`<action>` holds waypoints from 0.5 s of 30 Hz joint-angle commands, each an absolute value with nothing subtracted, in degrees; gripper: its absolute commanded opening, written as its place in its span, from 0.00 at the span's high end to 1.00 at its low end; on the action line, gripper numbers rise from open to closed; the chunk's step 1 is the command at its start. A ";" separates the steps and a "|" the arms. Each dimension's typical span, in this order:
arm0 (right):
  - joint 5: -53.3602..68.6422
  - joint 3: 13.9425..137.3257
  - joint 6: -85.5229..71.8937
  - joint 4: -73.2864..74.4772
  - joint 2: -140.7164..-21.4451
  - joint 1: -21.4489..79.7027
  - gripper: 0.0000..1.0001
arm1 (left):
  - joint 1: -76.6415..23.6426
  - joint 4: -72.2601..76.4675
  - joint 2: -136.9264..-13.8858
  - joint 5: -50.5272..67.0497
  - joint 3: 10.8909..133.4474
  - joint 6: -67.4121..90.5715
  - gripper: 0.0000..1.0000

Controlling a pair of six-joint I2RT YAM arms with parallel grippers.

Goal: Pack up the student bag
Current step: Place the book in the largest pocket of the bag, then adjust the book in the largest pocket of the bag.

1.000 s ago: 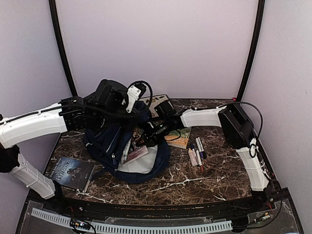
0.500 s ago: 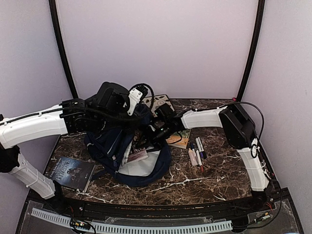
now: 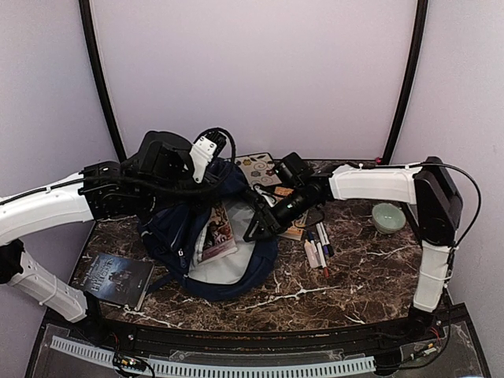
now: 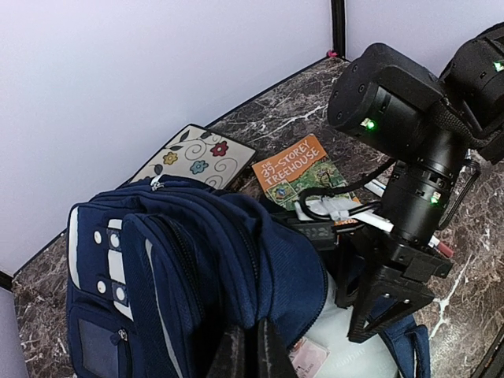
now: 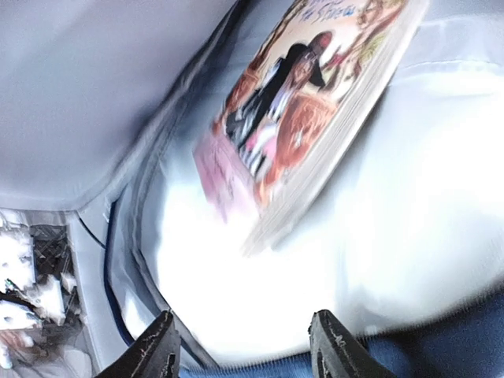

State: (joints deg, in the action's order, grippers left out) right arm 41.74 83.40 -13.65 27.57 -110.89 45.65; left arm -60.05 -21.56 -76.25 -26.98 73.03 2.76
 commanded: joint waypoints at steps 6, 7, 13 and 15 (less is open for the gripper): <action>35.02 75.47 13.94 31.53 -99.50 48.64 0.61 | -60.20 -17.16 -71.98 -23.90 72.69 2.81 1.00; 33.60 74.55 15.84 31.03 -98.14 49.22 0.63 | -60.21 -17.28 -71.98 -23.76 72.69 2.69 1.00; 20.88 74.76 29.34 30.16 -95.85 55.48 0.75 | -60.12 -17.47 -71.63 -22.31 72.64 2.54 1.00; 15.87 75.91 33.45 29.18 -97.61 57.73 0.75 | -59.99 -17.56 -71.69 -21.94 72.96 2.38 1.00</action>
